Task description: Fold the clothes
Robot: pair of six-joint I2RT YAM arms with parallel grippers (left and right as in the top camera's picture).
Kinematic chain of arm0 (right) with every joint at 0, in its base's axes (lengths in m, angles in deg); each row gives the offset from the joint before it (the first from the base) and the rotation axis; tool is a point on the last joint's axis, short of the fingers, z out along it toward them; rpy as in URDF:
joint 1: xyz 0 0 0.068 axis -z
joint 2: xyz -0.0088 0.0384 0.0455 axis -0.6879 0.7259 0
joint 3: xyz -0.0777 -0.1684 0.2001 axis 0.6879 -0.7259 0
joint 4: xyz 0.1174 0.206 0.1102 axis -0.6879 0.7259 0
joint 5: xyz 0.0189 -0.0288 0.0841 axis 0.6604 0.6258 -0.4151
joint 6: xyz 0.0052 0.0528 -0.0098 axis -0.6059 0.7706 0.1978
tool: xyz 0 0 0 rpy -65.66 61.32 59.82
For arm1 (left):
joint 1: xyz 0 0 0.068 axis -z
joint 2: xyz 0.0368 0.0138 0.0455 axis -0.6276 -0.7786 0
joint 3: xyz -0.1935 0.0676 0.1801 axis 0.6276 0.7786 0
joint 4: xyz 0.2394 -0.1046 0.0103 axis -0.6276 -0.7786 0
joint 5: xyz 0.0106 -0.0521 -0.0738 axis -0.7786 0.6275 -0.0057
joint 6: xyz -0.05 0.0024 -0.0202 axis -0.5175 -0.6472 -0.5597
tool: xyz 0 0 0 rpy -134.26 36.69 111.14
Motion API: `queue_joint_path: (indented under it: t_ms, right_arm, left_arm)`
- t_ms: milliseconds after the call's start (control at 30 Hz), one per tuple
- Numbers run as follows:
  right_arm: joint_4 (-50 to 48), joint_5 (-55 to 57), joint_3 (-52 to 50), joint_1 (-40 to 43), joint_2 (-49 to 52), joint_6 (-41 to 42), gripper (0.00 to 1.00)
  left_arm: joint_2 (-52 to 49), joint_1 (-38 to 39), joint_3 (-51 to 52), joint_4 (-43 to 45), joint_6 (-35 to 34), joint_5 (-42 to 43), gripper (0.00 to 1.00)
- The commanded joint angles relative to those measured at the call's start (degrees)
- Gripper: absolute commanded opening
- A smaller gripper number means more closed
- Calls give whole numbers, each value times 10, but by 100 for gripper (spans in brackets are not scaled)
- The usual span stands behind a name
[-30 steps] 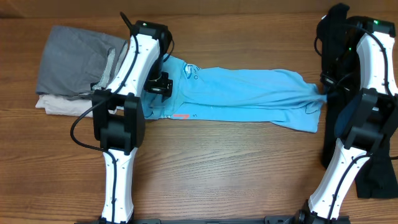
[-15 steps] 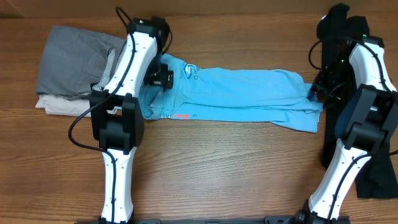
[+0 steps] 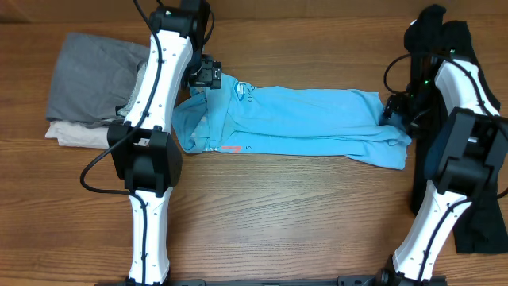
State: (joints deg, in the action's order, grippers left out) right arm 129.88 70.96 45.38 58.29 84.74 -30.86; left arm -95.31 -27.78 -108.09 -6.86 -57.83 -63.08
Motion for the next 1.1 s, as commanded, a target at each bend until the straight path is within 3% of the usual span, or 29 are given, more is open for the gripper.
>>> queue_joint_path:
  t_ms: [0, 67, 133, 433, 700, 833, 1067]
  right_arm:
    - [-20, -14, -54, -6, 7, 18, 54]
    - [-31, -14, -63, -5, 7, 26, 33]
    - [-38, -14, -63, -2, 7, 31, 4]
    - [9, -38, 6, 41, 7, 28, 4]
    - [143, -61, 189, 49, -1, -6, 4]
    - [194, -78, 261, 38, -11, -20, 4]
    - [203, -76, 271, -34, -17, -21, 4]
  left_arm:
    - [15, -14, -12, -1, -5, 9, 100]
    - [15, -22, -12, -1, -5, 14, 100]
    - [15, -29, -12, -1, 0, 24, 100]
    - [15, -40, -12, 6, 10, 29, 100]
    - [15, -44, -12, 10, 23, 29, 100]
    - [15, -44, -12, 14, 23, 30, 100]
    - [15, -44, -12, 31, 28, 56, 100]
